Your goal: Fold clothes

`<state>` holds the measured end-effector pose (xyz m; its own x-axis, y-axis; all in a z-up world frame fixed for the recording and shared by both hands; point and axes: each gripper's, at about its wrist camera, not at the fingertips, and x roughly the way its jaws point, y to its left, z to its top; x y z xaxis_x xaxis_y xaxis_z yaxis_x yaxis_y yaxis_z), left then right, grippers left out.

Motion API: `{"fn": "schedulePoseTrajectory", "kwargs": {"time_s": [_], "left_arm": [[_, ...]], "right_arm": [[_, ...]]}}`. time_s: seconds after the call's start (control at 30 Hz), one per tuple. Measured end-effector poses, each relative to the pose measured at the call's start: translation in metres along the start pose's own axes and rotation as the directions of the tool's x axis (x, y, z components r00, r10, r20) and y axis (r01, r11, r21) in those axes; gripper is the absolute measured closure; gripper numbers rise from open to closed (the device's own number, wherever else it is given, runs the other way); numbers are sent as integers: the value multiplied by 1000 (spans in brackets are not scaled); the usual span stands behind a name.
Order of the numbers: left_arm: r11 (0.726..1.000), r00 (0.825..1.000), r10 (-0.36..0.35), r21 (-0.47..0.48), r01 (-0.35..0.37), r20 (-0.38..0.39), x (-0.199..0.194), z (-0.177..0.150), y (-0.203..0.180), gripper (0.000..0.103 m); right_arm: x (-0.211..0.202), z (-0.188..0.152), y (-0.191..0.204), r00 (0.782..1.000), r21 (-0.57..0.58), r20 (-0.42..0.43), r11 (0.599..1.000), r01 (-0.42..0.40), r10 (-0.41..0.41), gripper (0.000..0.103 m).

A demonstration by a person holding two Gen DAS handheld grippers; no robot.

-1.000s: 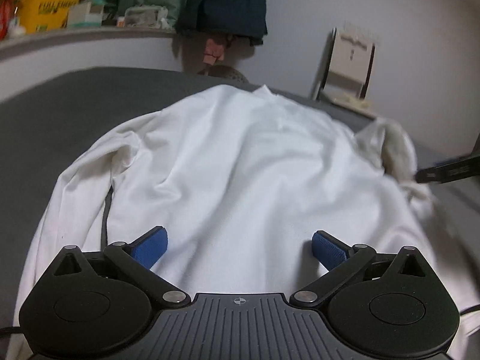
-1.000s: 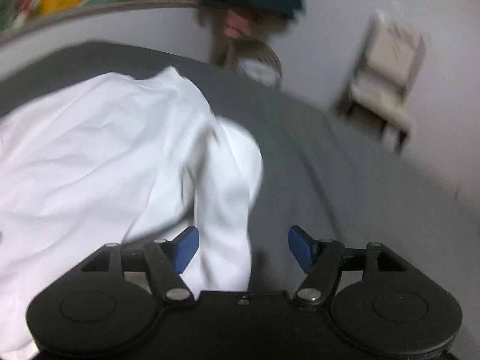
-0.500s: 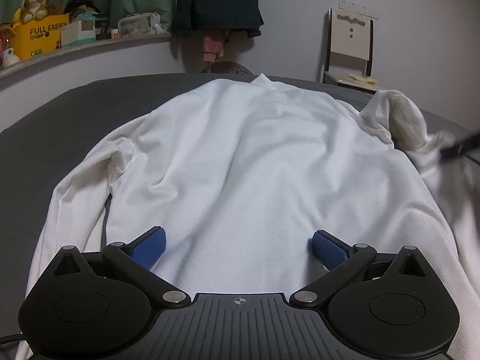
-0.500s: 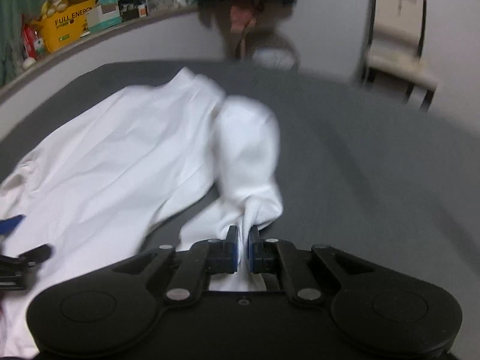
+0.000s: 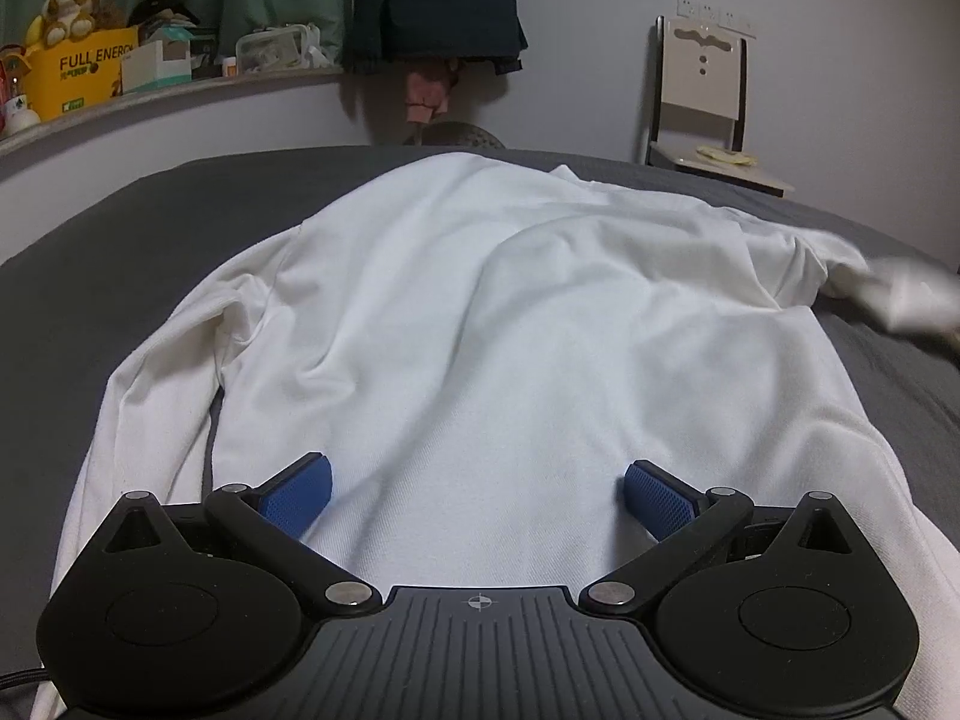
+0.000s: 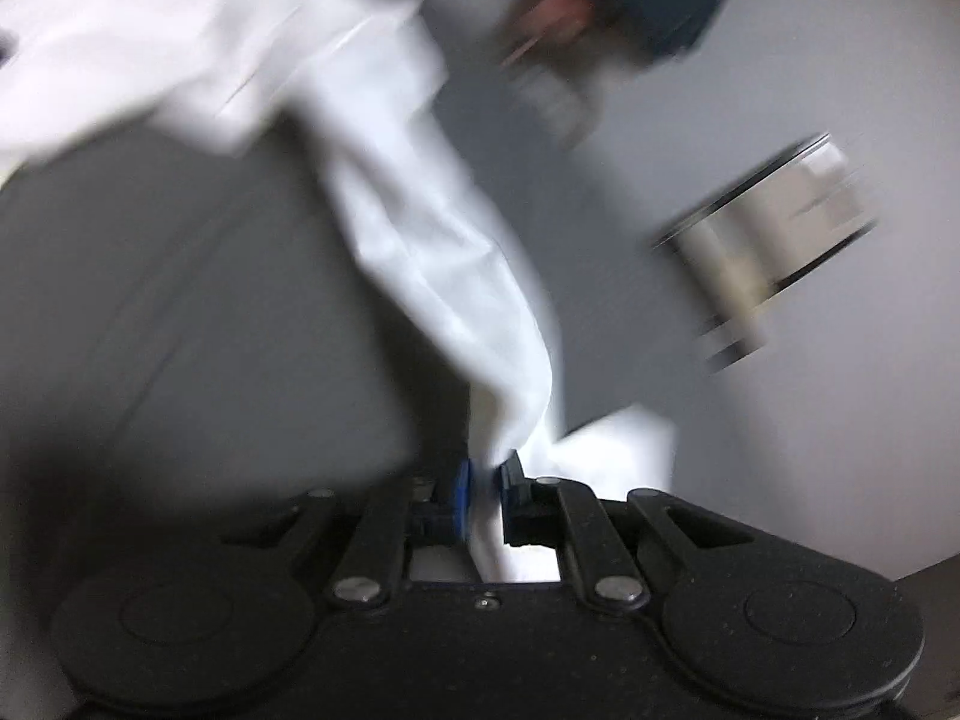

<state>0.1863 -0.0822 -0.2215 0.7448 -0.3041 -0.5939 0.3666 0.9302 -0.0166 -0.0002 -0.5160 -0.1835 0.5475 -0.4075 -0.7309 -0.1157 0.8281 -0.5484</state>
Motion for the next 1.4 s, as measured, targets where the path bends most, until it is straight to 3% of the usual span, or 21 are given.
{"fn": "schedulePoseTrajectory", "kwargs": {"time_s": [0.03, 0.07, 0.13, 0.2, 0.3, 0.43, 0.5, 0.53, 0.57, 0.6, 0.63, 0.7, 0.77, 0.83, 0.93, 1.03, 1.1, 1.2, 1.23, 1.27, 1.4], "left_arm": [[1000, 1000, 0, 0, 0, 0, 0, 0, 0, 0], [1000, 1000, 1, 0, -1, 0, -1, 0, -1, 0], [1000, 1000, 1, 0, -1, 1, -2, -1, -1, 0], [1000, 1000, 1, -1, -1, 1, -3, -1, -2, 0], [1000, 1000, 1, -1, -1, 2, -4, -1, -3, 0], [1000, 1000, 1, -2, -1, 3, -4, -1, -4, 0], [1000, 1000, 0, -2, 0, 3, -4, -1, -4, 0], [1000, 1000, 1, -2, -1, 3, -4, -1, -5, 0], [1000, 1000, 2, -1, -2, 2, -4, -1, -5, 0], [1000, 1000, 2, 0, -2, 2, -4, 0, -5, 0], [1000, 1000, 2, 0, -2, 1, -4, 0, -5, 0], [1000, 1000, 1, 0, -1, 0, -4, 0, -5, 0], [1000, 1000, 1, 0, -1, 0, -4, 0, -5, 0], [1000, 1000, 0, 0, 0, 0, -4, 0, -5, 0], [1000, 1000, 1, 0, -1, 2, -4, 0, -5, 0], [1000, 1000, 4, -1, -4, -4, -4, 1, -6, 0], [1000, 1000, -10, -13, 10, -13, -6, 4, -4, 0], [997, 996, -76, -34, 75, -41, -12, 8, 5, 0], [993, 993, -110, -46, 108, -53, -16, 10, 10, 0], [984, 985, -162, -83, 157, -52, -23, 12, 17, 0], [938, 954, -297, -177, 298, 34, -60, 18, 45, 0]], "right_arm": [[-4, -7, -2, 1000, 52, 13, 998, -18, 18, 77], [-10, -13, -8, 999, 117, 42, 992, -37, 32, 55], [-23, -27, -30, 991, 291, 119, 952, -97, 65, 40], [-33, -42, -62, 980, 504, 194, 853, -137, 43, 41], [-14, -65, -116, 985, 751, 171, 649, -124, -9, 41], [34, -75, -167, 997, 834, 68, 550, -46, -19, 44], [59, -73, -180, 1000, 847, 25, 531, -29, 16, 45], [71, -71, -181, 997, 858, 34, 510, -63, 66, 55], [82, -68, -180, 990, 873, 55, 474, -112, 132, 81], [90, -66, -179, 981, 885, 81, 440, -152, 178, 94], [91, -63, -179, 979, 894, 94, 418, -163, 181, 96], [80, -56, -188, 987, 908, 116, 391, -151, 112, 96], [42, -47, -207, 976, 906, 215, 380, -185, -39, 96], [-6, -40, -227, 926, 901, 312, 375, -218, -212, 96], [-63, -65, -250, 866, 936, 306, 290, -199, -395, 96], [-40, -109, -253, 924, 981, 146, 172, -89, -354, 96], [-2, -144, -241, 971, 997, 27, 73, -11, -237, 96], [47, -190, -214, 996, 996, -74, -51, 72, -51, 96], [51, -197, -205, 997, 995, -64, -77, 59, -53, 96], [49, -201, -203, 996, 996, -40, -86, 33, -78, 96], [28, -204, -216, 992, 999, 0, -32, -4, -126, 96]]}}
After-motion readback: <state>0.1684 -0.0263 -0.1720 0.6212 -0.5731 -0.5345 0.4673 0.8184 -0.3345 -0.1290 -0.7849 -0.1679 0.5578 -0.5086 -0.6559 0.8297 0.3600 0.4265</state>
